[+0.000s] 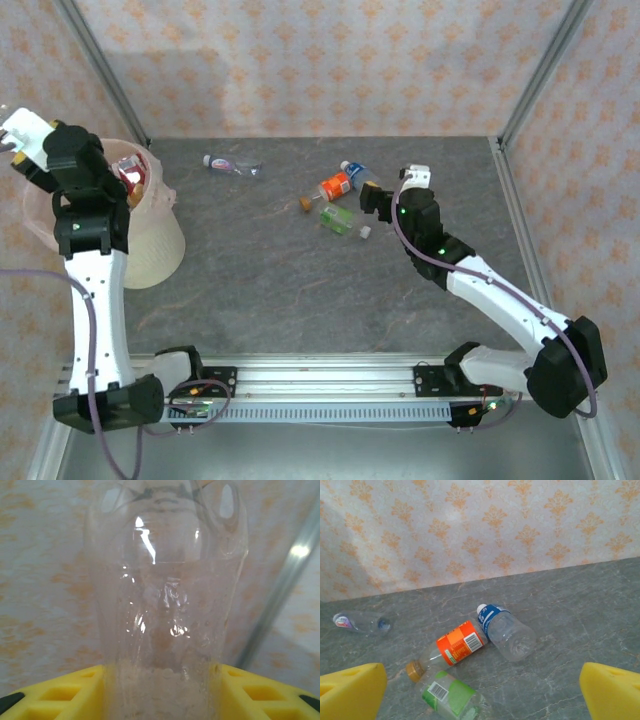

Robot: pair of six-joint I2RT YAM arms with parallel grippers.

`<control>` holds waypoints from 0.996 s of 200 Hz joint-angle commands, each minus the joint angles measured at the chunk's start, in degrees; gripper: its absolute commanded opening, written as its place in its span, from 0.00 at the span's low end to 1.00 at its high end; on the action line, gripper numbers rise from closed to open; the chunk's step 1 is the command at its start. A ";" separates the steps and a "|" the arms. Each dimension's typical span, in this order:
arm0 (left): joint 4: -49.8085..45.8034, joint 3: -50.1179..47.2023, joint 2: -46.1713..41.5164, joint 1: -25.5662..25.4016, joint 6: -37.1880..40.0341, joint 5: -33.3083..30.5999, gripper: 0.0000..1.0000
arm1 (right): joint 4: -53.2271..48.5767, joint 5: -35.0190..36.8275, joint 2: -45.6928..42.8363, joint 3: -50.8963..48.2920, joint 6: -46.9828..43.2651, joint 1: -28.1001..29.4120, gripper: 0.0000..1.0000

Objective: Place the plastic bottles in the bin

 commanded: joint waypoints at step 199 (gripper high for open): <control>-26.10 9.75 16.67 4.80 -21.34 14.46 1.00 | 0.59 -0.51 0.14 2.76 1.16 -0.23 0.99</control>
